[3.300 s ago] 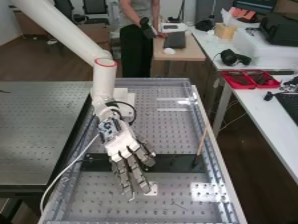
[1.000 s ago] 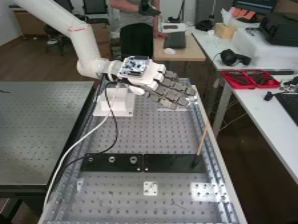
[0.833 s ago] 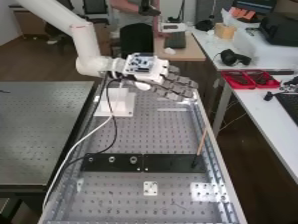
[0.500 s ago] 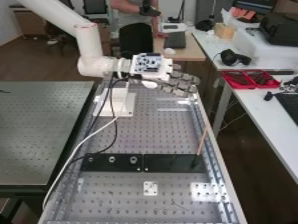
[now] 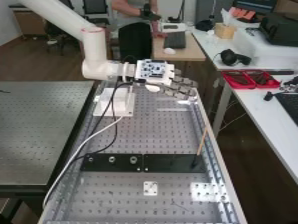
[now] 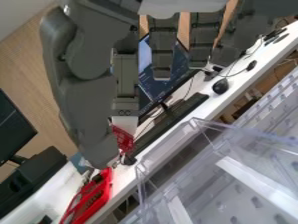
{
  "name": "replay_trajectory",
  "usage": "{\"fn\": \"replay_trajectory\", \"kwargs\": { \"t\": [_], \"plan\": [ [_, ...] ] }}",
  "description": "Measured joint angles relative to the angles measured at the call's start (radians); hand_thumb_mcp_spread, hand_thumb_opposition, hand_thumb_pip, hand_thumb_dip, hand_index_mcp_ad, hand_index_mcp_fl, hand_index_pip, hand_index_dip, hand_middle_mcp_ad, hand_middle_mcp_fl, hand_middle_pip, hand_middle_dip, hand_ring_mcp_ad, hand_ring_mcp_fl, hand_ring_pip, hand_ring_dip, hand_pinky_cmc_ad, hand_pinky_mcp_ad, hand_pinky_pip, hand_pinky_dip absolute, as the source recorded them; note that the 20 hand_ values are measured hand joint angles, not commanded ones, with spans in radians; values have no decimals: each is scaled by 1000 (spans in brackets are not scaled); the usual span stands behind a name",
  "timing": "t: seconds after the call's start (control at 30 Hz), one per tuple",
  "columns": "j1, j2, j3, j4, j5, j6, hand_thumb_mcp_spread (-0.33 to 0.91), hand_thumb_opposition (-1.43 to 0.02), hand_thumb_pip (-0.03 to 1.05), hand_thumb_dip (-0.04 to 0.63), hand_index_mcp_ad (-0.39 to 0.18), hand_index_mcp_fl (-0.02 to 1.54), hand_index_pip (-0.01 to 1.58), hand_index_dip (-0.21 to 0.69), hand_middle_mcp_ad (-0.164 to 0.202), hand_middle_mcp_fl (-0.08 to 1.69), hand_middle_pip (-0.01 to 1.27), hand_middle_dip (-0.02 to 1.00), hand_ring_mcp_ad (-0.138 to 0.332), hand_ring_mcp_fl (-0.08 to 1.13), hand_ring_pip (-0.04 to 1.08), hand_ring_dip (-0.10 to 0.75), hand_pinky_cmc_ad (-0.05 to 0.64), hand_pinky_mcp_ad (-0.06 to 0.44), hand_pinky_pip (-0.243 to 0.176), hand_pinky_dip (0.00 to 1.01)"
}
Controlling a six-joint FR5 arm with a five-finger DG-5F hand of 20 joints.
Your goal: Grab the pcb board and place it in the clear container
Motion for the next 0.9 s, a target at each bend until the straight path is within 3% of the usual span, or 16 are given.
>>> {"fn": "replay_trajectory", "kwargs": {
  "t": [0.7, 0.8, 0.83, 0.9],
  "plan": [
    [-10, -67, 22, -46, 18, 32, 695, -909, 367, 267, -87, 468, 1274, 216, 77, 164, 131, 173, 183, 79, 99, 58, 328, 150, -63, 180],
    [-13, -67, 25, -59, 11, 33, 700, -899, 377, 269, -133, 433, 1216, 222, 75, 164, 127, 173, 183, 79, 99, 58, 330, 150, -63, 180],
    [-15, -66, 26, -61, 9, 35, 686, -880, 379, 274, -141, 490, 1211, 225, 75, 169, 127, 173, 183, 75, 99, 58, 328, 150, -63, 180],
    [-16, -66, 25, -61, 8, 35, 672, -867, 379, 274, -143, 456, 1173, 230, 77, 147, 127, 173, 183, 75, 99, 58, 328, 147, -63, 180]
  ]
}}
